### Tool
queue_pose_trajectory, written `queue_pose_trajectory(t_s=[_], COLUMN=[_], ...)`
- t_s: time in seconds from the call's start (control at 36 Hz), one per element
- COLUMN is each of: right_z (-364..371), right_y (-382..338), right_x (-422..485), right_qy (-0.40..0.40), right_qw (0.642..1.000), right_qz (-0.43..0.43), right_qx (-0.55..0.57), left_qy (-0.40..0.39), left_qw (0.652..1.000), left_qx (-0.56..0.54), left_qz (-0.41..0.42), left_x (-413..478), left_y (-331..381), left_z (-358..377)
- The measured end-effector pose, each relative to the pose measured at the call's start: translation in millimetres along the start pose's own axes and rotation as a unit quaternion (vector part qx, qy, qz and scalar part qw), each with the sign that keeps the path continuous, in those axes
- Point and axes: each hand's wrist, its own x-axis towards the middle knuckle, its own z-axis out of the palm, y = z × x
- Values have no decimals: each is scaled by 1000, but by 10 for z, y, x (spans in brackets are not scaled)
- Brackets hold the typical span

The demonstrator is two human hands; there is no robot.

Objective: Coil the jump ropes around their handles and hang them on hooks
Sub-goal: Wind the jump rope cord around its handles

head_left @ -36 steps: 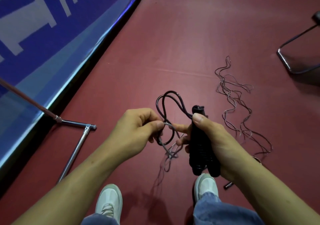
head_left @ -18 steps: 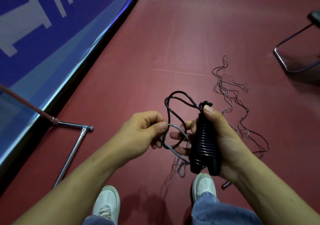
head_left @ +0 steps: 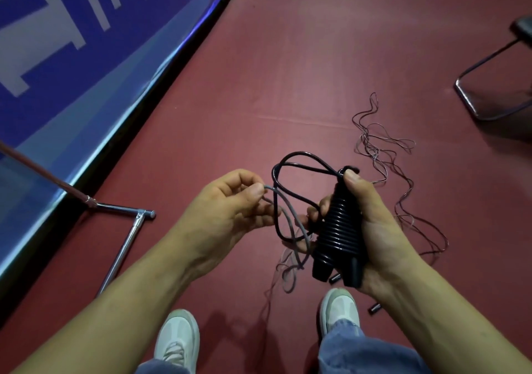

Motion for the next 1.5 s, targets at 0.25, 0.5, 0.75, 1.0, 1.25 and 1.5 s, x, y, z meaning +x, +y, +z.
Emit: queue_pose_trajectory(t_s=[0.25, 0.5, 0.75, 1.0, 1.25, 1.5], right_z=[-87, -125, -12, -45, -82, -73], right_y=[-44, -13, 15, 13, -90, -24], right_x=[84, 47, 9, -18, -75, -91], right_qy=[25, 36, 31, 16, -101, -116], right_qw=[998, 997, 998, 998, 990, 989], right_qz=[-30, -61, -18, -39, -40, -92], right_qx=[55, -30, 51, 47, 85, -1], left_qy=[33, 350, 103, 12, -139, -200], left_qw=[999, 896, 733, 911, 959, 942], left_qx=[26, 265, 651, 406, 245, 255], left_qz=[-7, 67, 169, 68, -25, -82], left_x=[17, 215, 209, 148, 146, 103], left_y=[81, 214, 10, -21, -95, -132], left_z=[34, -466, -613, -133, 9, 68])
